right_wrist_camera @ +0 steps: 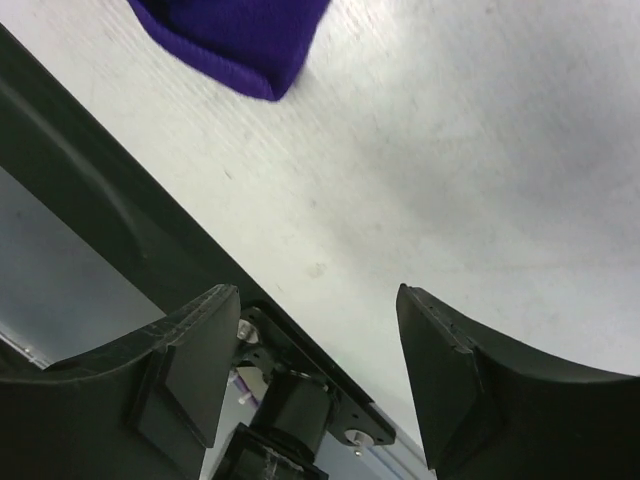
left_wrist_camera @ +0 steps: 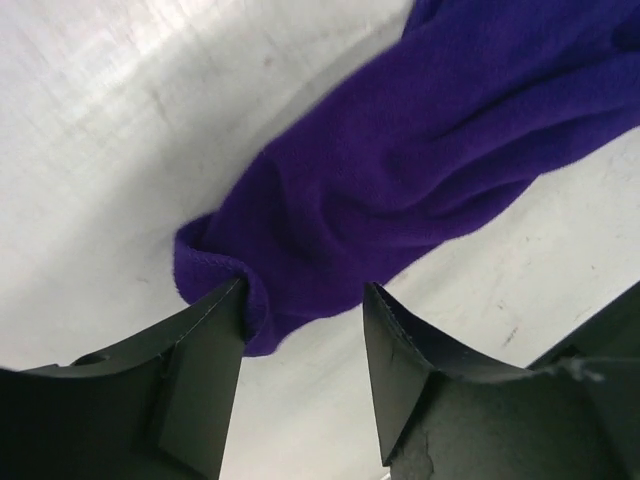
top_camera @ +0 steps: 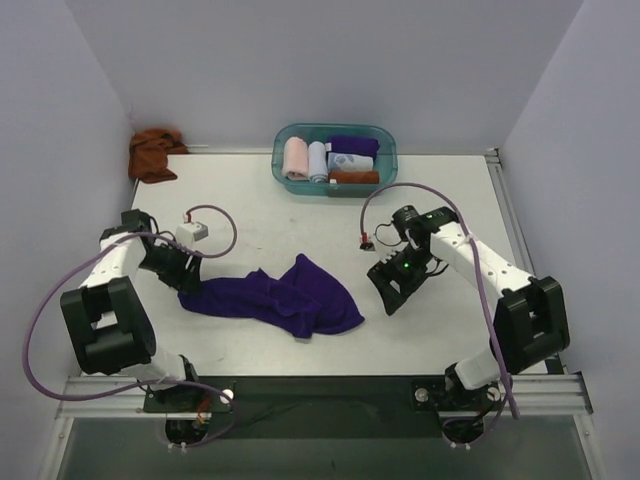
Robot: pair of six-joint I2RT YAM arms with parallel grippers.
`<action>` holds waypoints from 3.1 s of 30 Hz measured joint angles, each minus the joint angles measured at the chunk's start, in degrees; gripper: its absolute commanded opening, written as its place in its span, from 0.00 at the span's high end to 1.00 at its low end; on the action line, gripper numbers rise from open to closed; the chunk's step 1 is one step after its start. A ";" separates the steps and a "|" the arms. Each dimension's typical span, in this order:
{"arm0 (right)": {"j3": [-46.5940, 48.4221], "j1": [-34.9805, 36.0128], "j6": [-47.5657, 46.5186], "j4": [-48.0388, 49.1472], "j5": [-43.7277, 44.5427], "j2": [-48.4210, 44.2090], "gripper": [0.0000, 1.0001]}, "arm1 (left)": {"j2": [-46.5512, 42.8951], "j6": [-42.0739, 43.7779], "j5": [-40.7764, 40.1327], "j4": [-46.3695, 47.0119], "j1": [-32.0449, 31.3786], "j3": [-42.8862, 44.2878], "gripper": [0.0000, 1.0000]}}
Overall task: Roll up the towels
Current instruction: Flatten the towel
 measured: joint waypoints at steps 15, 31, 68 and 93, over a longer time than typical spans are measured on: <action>-7.17 15.17 -0.85 14.38 9.73 -2.56 0.36 | 14.10 -21.51 6.27 13.11 -20.33 13.35 0.32; -8.35 24.02 -1.90 26.10 14.88 8.17 0.70 | 19.34 -32.02 4.96 18.05 -25.97 13.29 0.34; 7.30 -12.33 -5.90 10.08 11.74 -7.26 1.00 | 11.87 -32.26 17.55 13.81 -1.07 33.68 1.00; 17.07 -19.54 -11.91 -10.45 11.47 -28.70 1.00 | -24.30 -38.99 30.53 9.31 14.40 19.96 1.00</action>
